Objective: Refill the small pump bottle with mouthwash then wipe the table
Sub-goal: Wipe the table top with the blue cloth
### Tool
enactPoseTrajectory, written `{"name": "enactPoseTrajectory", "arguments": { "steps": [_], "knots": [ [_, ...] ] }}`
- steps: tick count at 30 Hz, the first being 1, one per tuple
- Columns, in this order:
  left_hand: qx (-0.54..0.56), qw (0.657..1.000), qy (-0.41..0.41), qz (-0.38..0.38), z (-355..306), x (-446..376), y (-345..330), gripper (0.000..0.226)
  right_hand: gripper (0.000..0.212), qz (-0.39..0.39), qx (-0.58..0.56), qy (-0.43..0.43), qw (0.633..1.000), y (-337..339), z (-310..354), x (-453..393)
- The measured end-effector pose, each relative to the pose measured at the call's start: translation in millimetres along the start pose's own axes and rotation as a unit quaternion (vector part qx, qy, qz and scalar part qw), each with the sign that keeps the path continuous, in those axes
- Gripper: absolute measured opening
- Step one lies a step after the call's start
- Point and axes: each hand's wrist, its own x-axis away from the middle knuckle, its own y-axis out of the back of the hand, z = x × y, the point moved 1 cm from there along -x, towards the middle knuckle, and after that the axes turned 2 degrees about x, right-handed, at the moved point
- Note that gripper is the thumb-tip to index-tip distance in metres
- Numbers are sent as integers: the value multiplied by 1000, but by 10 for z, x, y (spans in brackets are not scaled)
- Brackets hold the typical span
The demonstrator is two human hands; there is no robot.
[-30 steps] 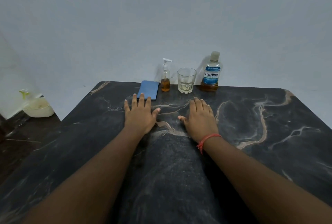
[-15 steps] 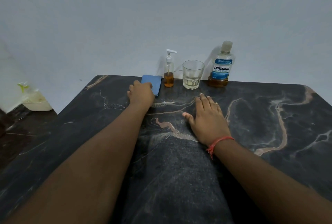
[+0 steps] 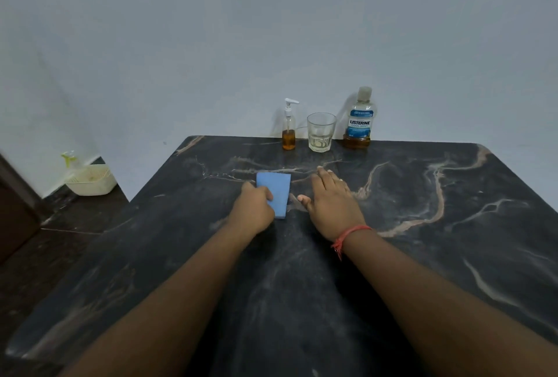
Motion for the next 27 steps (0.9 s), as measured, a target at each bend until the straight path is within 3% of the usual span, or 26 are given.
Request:
{"name": "enactPoseTrajectory", "arguments": {
  "steps": [8,11,14,18,22,27],
  "knots": [
    [-5,999,-46,-9,-136,1315,-161,27,47,76,-88,50,992,110,444,704],
    [-18,996,-66,-63,-49,1571,-106,26,31,113,-92,49,988,84,551,880],
    [-52,982,-85,-160,133,1653,45,27,42,126,-55,62,989,78,610,968],
    [-208,966,-83,-133,394,1586,118,58,75,134,-6,54,989,30,726,1023],
    [-257,959,-56,-103,645,1515,106,66,75,151,21,50,987,-125,832,1067],
    [-229,967,-31,-104,757,1498,66,68,70,142,37,36,988,-110,865,1006]
  ]
}}
